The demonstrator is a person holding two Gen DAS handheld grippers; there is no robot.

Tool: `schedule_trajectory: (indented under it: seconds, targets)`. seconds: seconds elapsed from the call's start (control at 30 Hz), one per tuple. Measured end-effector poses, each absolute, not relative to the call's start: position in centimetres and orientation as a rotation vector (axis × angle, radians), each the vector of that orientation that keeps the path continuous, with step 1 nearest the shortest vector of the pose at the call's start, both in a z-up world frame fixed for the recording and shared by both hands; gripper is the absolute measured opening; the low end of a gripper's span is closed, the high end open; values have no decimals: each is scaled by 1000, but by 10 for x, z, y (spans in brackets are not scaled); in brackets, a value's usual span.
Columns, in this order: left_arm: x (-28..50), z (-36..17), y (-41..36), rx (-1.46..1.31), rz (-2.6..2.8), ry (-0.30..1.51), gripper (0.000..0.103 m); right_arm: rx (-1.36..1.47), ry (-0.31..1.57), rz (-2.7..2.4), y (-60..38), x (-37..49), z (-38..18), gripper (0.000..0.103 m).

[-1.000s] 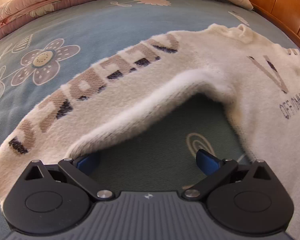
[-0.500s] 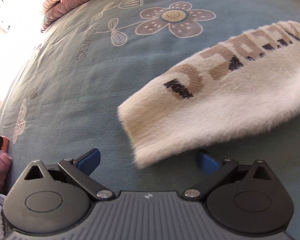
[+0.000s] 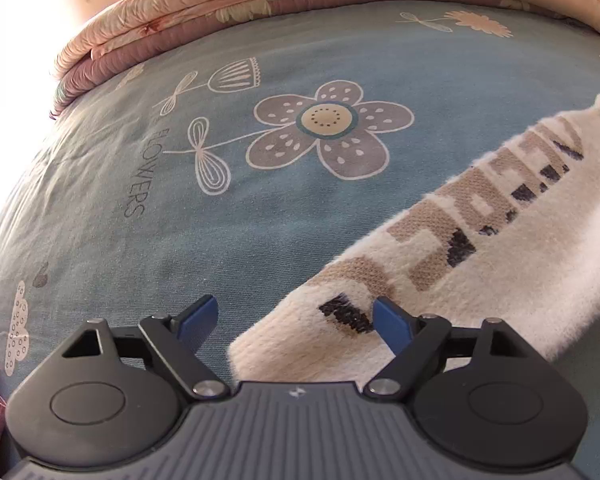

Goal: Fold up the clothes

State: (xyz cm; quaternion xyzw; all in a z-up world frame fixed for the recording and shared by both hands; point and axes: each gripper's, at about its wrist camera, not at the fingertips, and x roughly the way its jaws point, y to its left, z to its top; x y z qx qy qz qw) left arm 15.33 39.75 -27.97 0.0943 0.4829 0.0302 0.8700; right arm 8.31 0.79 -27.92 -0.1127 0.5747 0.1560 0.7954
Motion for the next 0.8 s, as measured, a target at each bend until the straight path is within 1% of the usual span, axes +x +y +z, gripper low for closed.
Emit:
schedule_trajectory:
  seconds: [0.03, 0.07, 0.13, 0.2, 0.27, 0.3, 0.37, 0.4, 0.43, 0.5, 0.57, 0.8]
  targets:
    - [157, -284, 406, 171, 55, 1015, 69, -245, 1238, 339, 11, 84, -279, 103]
    - [161, -288, 414, 145, 46, 1019, 67, -248, 1242, 341, 14, 84, -279, 103]
    - [167, -294, 425, 102, 2, 1059, 66, -253, 1251, 339, 17, 86, -282, 103]
    - [173, -303, 436, 53, -59, 1111, 70, -253, 1256, 333, 20, 88, -283, 103]
    - [173, -303, 440, 42, -84, 1123, 70, -249, 1259, 325, 23, 91, -284, 103]
    - [173, -303, 440, 48, -93, 1133, 70, -244, 1261, 322, 25, 92, -284, 103]
    - [172, -301, 434, 67, -120, 1153, 63, -236, 1261, 321, 29, 94, -284, 103]
    - [171, -299, 429, 81, -138, 1164, 47, -233, 1260, 324, 31, 95, -284, 103]
    - [171, -297, 423, 95, -156, 1175, 28, -234, 1258, 328, 34, 96, -284, 103]
    - [166, -292, 408, 179, -175, 1164, 11, -235, 1253, 337, 38, 98, -283, 103]
    - [160, -286, 395, 265, -181, 1141, 11, -242, 1243, 343, 41, 100, -281, 103]
    - [174, -253, 406, 270, -87, 1004, 11, -244, 1233, 339, 40, 100, -279, 103]
